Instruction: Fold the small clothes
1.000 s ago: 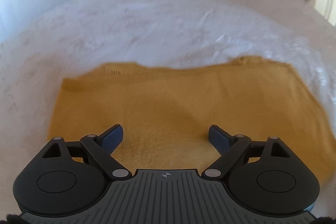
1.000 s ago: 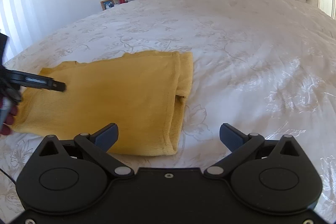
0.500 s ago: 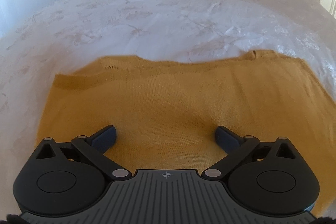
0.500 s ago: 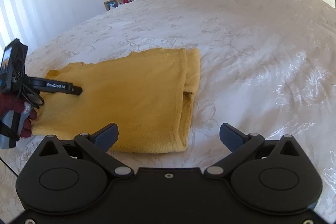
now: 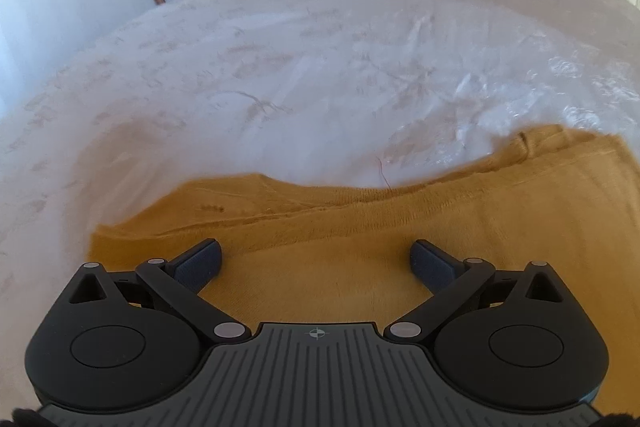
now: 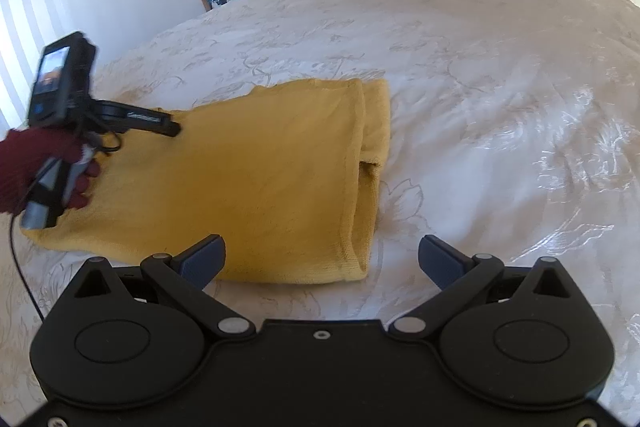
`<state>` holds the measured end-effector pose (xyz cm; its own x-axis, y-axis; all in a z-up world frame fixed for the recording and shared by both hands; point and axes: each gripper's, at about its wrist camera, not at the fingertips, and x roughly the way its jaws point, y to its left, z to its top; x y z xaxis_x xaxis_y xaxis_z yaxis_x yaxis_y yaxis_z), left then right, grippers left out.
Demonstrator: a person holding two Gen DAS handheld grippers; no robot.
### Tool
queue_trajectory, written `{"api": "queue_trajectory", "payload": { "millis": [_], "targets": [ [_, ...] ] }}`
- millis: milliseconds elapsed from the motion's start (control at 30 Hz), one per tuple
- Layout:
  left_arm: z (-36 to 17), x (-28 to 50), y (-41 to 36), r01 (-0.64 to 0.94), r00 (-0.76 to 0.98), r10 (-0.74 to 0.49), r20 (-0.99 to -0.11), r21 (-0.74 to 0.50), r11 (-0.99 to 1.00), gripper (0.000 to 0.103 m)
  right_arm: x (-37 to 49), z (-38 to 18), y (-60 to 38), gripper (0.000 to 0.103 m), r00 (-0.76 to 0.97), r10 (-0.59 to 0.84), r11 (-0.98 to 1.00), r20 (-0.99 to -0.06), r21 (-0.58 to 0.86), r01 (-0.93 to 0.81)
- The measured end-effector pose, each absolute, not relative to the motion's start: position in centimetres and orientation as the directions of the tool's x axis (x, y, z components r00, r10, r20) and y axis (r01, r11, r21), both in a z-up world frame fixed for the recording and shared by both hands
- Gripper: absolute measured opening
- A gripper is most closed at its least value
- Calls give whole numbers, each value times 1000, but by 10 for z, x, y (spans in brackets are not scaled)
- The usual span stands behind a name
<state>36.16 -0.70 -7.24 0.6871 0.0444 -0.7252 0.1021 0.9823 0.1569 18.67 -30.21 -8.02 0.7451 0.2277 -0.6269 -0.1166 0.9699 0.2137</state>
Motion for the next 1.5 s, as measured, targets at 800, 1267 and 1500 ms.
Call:
{"api": "queue_trajectory", "payload": {
  "millis": [800, 1267, 1500],
  "targets": [
    [-78, 210, -21, 306, 643, -114, -757, 117, 945, 103, 182, -87, -310, 102, 760, 276, 944, -588, 313, -101],
    [-89, 217, -14, 203, 667, -131, -734, 10, 979, 103, 232, -101, -349, 103, 720, 446, 812, -532, 578, -75],
    [-81, 225, -11, 215, 629, -149, -763, -14, 977, 103, 285, -109, -347, 103, 642, 584, 725, -497, 676, -137]
  ]
}}
